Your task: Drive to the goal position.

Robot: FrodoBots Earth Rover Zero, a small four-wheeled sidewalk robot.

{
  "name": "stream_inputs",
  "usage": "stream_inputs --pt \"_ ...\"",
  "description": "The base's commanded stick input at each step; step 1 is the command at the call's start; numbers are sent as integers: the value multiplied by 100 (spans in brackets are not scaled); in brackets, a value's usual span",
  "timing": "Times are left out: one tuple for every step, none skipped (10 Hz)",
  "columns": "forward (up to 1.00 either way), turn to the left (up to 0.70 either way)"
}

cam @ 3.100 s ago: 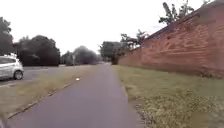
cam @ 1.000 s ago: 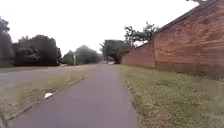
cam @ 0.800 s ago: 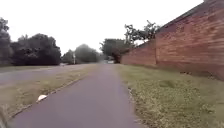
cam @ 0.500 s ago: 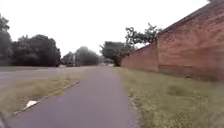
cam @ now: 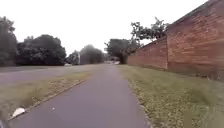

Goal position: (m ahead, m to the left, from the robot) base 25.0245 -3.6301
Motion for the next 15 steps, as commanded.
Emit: stream_inputs --pt "100 0" --pt "100 0" --pt "100 0" --pt "100 0" --pt "100 0" --pt "100 0" --pt "100 0" --pt "100 0" --pt "100 0" --pt "100 0" --pt "100 0" --pt "100 0" --pt "100 1" --pt "100 7" --pt "100 40"
